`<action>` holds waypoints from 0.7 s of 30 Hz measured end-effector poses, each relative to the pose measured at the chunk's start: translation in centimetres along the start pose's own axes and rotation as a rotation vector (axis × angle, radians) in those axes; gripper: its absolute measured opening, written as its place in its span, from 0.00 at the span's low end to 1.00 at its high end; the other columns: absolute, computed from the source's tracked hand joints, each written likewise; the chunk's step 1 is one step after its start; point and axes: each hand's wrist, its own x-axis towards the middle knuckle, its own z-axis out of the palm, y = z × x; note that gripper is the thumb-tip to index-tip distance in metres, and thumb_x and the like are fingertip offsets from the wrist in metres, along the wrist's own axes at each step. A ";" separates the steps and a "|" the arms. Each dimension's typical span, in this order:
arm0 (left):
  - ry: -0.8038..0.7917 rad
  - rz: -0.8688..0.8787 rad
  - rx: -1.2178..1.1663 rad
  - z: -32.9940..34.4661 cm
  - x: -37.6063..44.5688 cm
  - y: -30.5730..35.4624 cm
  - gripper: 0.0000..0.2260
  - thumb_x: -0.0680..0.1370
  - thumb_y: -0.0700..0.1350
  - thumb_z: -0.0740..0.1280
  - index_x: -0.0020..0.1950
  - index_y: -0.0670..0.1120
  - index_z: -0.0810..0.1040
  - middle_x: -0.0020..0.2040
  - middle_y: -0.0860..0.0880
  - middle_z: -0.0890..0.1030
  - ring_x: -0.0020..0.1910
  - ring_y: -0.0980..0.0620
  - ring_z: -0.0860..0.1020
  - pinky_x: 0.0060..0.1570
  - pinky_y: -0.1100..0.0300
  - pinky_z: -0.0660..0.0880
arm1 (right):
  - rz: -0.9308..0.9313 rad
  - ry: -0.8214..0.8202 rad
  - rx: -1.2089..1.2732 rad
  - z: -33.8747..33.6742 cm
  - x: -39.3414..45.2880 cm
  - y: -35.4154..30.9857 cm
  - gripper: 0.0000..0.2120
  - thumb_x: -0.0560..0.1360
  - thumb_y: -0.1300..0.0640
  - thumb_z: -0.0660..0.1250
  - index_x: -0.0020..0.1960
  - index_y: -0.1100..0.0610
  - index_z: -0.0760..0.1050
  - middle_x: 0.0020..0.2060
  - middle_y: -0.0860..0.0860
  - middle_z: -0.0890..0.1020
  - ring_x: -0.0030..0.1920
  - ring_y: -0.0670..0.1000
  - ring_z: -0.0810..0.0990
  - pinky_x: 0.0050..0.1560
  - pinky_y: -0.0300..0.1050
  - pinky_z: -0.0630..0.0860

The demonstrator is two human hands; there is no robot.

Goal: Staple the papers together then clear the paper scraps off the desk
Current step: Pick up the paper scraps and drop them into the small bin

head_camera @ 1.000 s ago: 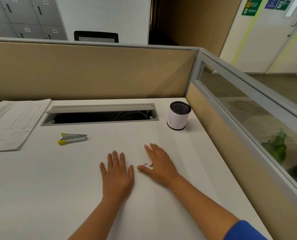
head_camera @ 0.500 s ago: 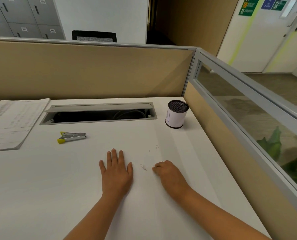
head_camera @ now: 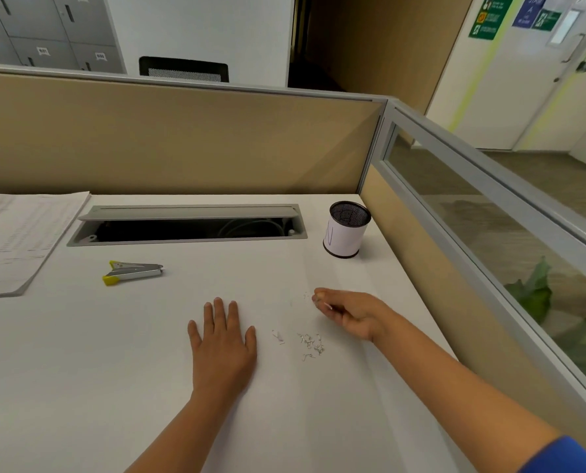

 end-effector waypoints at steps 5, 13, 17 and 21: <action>0.000 0.003 0.015 0.3 0.2 0.0 0.35 0.72 0.59 0.33 0.77 0.47 0.47 0.78 0.46 0.46 0.76 0.48 0.42 0.73 0.46 0.40 | -0.113 -0.042 0.181 1.2 2.0 -7.9 0.09 0.77 0.69 0.59 0.40 0.66 0.73 0.22 0.56 0.81 0.21 0.48 0.80 0.25 0.35 0.78; 0.005 -0.017 0.014 0.6 0.3 0.0 0.37 0.69 0.60 0.31 0.77 0.48 0.47 0.78 0.47 0.45 0.76 0.49 0.41 0.74 0.46 0.40 | -0.598 0.476 -0.825 1.2 8.3 -16.4 0.10 0.71 0.68 0.65 0.51 0.69 0.80 0.50 0.62 0.83 0.38 0.51 0.79 0.47 0.47 0.82; 0.011 -0.019 0.010 0.5 0.4 0.2 0.37 0.69 0.60 0.32 0.77 0.48 0.47 0.78 0.47 0.45 0.76 0.50 0.41 0.74 0.46 0.40 | -0.710 0.484 -1.546 1.5 9.0 -15.8 0.13 0.75 0.65 0.61 0.53 0.61 0.82 0.54 0.58 0.83 0.55 0.58 0.79 0.56 0.48 0.76; 0.012 -0.021 0.009 0.5 0.3 0.2 0.37 0.69 0.60 0.32 0.76 0.48 0.47 0.78 0.47 0.45 0.76 0.49 0.41 0.74 0.46 0.40 | -0.670 0.468 -1.784 1.4 9.4 -15.5 0.15 0.76 0.65 0.59 0.59 0.60 0.78 0.57 0.57 0.81 0.58 0.59 0.77 0.57 0.46 0.73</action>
